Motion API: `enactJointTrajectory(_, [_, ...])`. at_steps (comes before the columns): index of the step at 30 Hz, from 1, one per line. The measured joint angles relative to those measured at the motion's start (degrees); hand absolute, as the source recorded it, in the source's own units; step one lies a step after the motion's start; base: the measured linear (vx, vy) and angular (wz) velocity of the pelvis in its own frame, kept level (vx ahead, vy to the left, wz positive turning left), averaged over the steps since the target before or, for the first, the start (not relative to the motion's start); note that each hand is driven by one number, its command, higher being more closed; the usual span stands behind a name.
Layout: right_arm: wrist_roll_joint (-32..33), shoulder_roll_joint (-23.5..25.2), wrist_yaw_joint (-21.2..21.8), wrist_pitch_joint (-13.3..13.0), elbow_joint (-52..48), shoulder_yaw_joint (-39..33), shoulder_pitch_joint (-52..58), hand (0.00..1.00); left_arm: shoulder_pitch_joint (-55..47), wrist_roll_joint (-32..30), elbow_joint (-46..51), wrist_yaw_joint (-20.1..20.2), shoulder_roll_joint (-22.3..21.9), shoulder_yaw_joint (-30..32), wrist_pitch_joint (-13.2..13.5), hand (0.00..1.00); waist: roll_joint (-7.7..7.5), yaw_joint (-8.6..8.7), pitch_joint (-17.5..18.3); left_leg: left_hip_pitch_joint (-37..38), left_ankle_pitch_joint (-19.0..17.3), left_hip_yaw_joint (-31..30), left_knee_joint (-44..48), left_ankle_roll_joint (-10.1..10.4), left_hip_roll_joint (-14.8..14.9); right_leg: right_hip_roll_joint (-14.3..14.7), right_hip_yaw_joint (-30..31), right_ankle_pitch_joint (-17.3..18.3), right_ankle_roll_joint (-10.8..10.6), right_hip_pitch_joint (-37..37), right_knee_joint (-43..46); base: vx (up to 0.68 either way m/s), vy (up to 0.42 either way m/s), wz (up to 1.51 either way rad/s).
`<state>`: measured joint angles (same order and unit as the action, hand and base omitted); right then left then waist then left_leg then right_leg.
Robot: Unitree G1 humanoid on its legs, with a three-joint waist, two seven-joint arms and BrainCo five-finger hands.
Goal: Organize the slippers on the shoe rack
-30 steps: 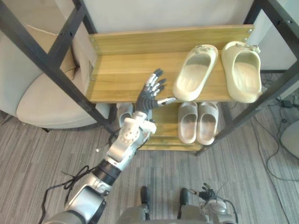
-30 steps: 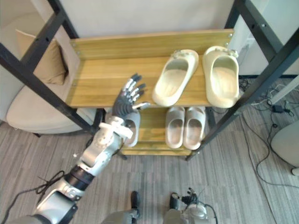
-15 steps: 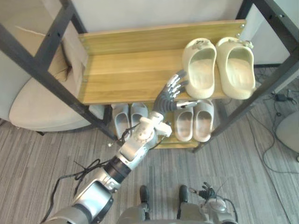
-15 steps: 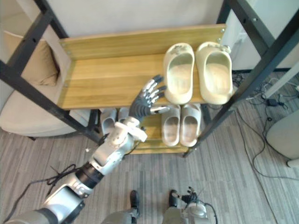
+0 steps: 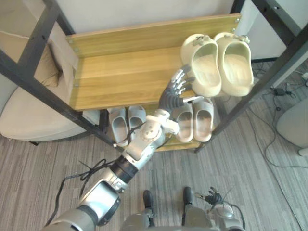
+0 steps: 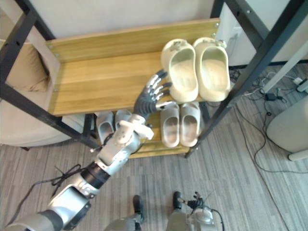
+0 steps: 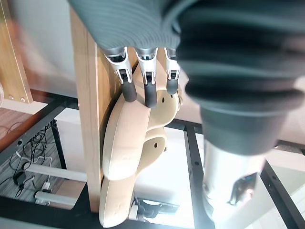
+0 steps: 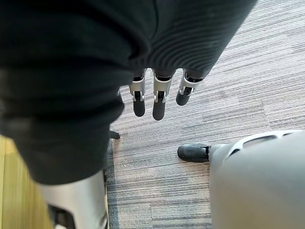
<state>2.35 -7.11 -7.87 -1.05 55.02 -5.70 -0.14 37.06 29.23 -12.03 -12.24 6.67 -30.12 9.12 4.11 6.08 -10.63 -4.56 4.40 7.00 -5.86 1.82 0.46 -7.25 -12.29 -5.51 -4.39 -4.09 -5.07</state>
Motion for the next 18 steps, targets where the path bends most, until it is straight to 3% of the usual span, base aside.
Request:
enactJointTrajectory(9, [0.03, 0.14, 0.07, 0.01, 0.01, -0.55, 0.20, 0.00, -3.36, 0.00, 4.29, 0.00, 4.59, 6.29, -0.18, 0.00, -0.09, -0.02, 0.05, 0.49, 0.50, -2.88, -0.01, 0.01, 0.05, 0.02, -3.06, 0.44, -0.18, 1.96, -0.03, 0.00, 0.002, 0.16])
enactJointTrajectory(13, [0.02, 0.09, 0.19, 0.04, 0.11, -0.26, 0.12, 0.00, -7.22, 0.09, 9.17, 0.01, 6.31, 8.40, 0.02, 0.00, -0.27, -2.30, 0.15, 0.61, 0.61, -3.64, -0.01, -0.12, -0.10, -0.09, -3.97, 0.56, -0.22, 2.55, -0.04, 0.00, 0.013, 0.14])
enactJointTrajectory(18, [0.02, 0.05, 0.49, 0.03, 1.14, 0.30, 0.15, 0.00, -13.36, 1.82, 17.07, 0.90, 6.23, 8.09, 0.12, 0.00, -0.55, -3.27, 0.30, 0.53, 0.83, -5.07, -0.01, -0.19, -0.40, -0.51, -5.10, 0.83, -0.17, 3.29, -0.01, 0.01, 0.023, 0.14])
